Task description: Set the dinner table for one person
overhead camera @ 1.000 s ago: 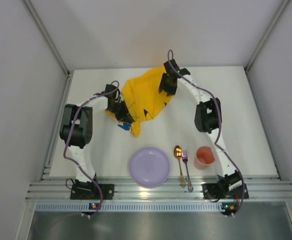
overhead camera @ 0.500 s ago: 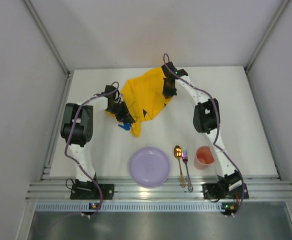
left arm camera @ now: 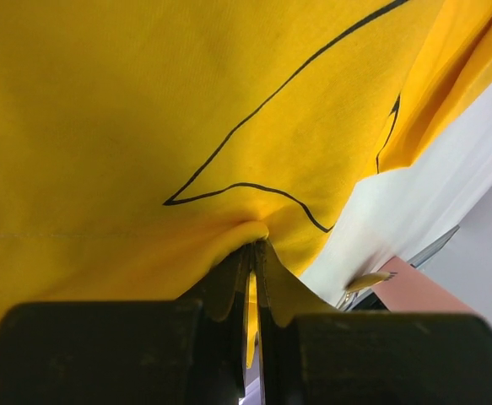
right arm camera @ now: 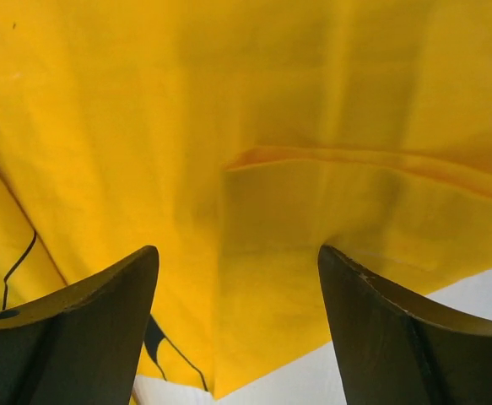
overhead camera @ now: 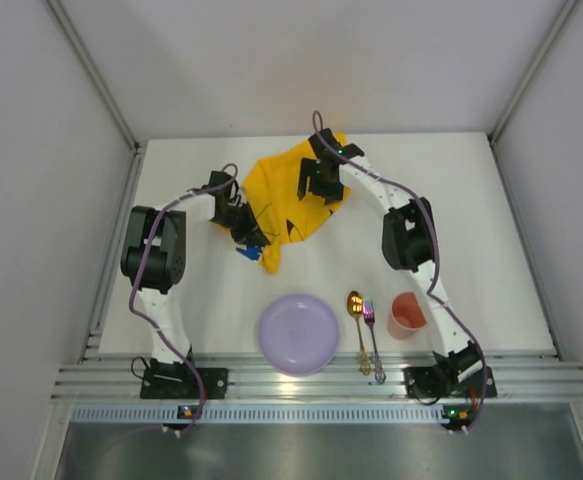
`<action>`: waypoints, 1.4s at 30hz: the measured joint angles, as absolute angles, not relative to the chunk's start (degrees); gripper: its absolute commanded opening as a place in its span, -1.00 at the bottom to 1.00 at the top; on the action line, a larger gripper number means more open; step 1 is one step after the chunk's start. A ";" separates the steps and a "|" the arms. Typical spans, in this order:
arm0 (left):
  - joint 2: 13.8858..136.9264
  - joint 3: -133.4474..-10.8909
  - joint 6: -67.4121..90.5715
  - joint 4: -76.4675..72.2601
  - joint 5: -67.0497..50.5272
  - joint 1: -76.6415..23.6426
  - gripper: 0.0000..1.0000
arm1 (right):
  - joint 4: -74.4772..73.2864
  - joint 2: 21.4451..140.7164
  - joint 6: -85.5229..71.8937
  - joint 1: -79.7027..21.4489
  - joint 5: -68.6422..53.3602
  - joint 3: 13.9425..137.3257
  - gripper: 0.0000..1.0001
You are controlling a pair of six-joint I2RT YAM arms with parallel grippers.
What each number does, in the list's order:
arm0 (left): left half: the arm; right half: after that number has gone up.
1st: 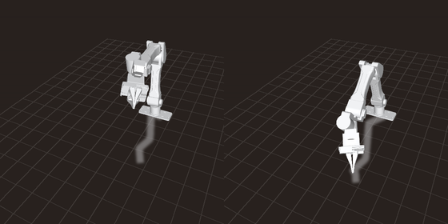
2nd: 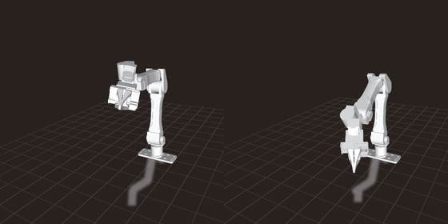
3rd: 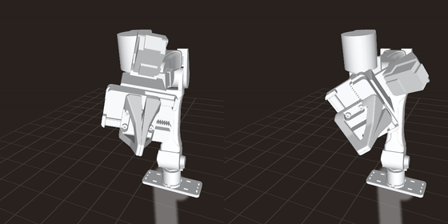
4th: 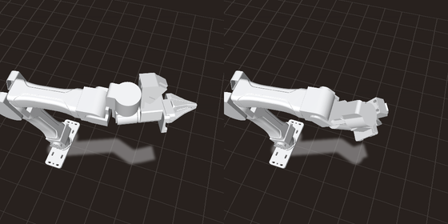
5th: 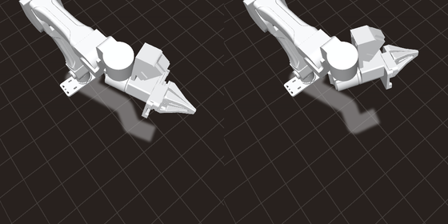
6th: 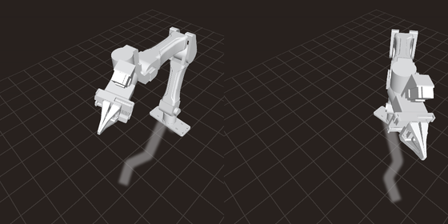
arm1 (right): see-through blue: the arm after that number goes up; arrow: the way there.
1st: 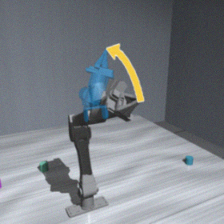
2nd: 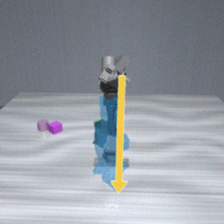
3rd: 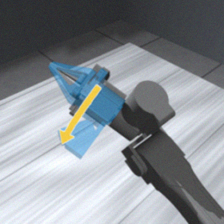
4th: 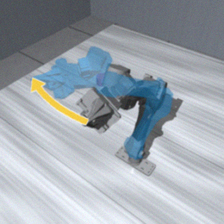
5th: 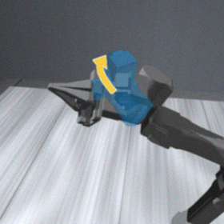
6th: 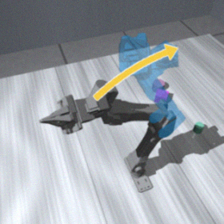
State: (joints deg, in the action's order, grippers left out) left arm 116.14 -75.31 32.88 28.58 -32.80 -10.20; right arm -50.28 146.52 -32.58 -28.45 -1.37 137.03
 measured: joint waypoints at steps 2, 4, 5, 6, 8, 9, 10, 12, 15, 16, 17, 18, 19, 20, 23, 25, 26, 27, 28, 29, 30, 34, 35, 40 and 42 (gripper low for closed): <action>115.98 -74.85 33.08 28.08 -32.91 -10.17 -1.00 | -50.94 146.71 -32.56 -30.09 -1.08 137.16 0.53; 115.55 -74.08 33.10 27.27 -32.93 -10.17 -1.00 | -52.27 147.35 -32.08 -31.46 0.25 138.34 0.43; 115.24 -73.60 33.10 26.83 -32.86 -10.17 -1.00 | -53.21 147.92 -31.75 -32.03 1.17 139.31 0.35; 114.89 -73.06 33.15 26.39 -32.75 -10.17 -1.00 | -54.04 148.40 -31.29 -32.34 2.31 140.14 0.08; 114.13 -71.79 33.28 25.45 -32.64 -10.17 -1.00 | -55.66 149.03 -30.20 -32.67 4.36 141.12 -0.24; 113.65 -71.05 33.30 25.10 -32.56 -10.17 -1.00 | -56.16 149.10 -29.87 -32.84 5.39 141.12 -0.53; 113.27 -70.52 33.30 24.88 -32.49 -10.17 -1.00 | -56.69 149.10 -29.47 -32.84 6.37 141.12 -0.62; 112.60 -69.54 33.30 24.40 -32.34 -10.13 -1.00 | -57.60 149.12 -29.43 -32.77 7.97 141.12 -0.81; 112.33 -69.04 33.28 23.92 -32.38 -9.85 -1.00 | -58.17 149.12 -29.39 -32.77 9.28 141.12 -1.00; 112.33 -69.04 33.28 23.94 -32.40 -9.74 -1.00 | -58.24 149.12 -29.41 -32.77 9.50 141.12 -1.00; 112.33 -69.04 33.28 23.94 -32.45 -9.65 -1.00 | -58.30 149.12 -29.50 -32.77 9.65 141.12 -1.00; 112.33 -69.04 33.26 23.97 -32.49 -9.56 -1.00 | -58.33 149.12 -29.54 -32.77 9.80 141.12 -1.00; 112.33 -69.04 33.26 23.99 -32.53 -9.50 -1.00 | -58.30 149.10 -29.54 -32.77 9.93 141.08 -1.00; 112.33 -69.04 33.21 24.03 -32.56 -9.41 -1.00 | -58.28 148.99 -29.56 -32.75 10.09 140.99 -1.00; 112.33 -69.34 32.86 24.56 -32.49 -9.37 -1.00 | -57.23 147.02 -29.61 -32.36 10.70 137.64 -1.00; 112.38 -70.19 32.53 25.76 -32.03 -9.37 -1.00 | -56.23 144.99 -29.74 -31.81 10.85 134.47 -1.00; 112.42 -70.96 32.32 26.48 -31.68 -9.37 -1.00 | -55.59 143.46 -29.89 -31.38 10.83 132.33 -1.00; 112.73 -72.40 32.12 27.81 -31.09 -9.37 -1.00 | -55.20 142.21 -30.09 -30.89 10.68 130.93 -1.00; 113.32 -74.63 31.99 29.02 -30.48 -9.37 -1.00 | -54.87 141.18 -30.28 -30.30 10.37 130.30 -1.00; 114.21 -76.93 32.01 30.02 -30.02 -9.37 -1.00 | -54.22 140.16 -30.70 -29.41 9.76 130.26 -1.00; 115.28 -79.96 32.05 30.85 -29.36 -9.37 -1.00 | -53.39 139.41 -31.33 -28.27 8.73 131.11 -1.00; 123.55 -99.88 34.20 36.03 -26.96 -9.19 -1.00 | -47.77 138.80 -35.09 -22.24 2.81 137.93 -1.00; 126.52 -107.11 34.74 38.35 -26.55 -9.02 -1.00 | -45.01 138.63 -36.42 -19.99 0.93 139.55 -1.00; 136.42 -137.51 37.32 41.28 -26.28 -6.96 -1.00 | -37.67 133.34 -38.76 -12.78 -2.92 140.03 -1.00; 133.95 -139.20 38.33 39.57 -26.24 -5.08 -1.00 | -35.73 127.26 -38.65 -11.31 -3.29 135.63 -1.00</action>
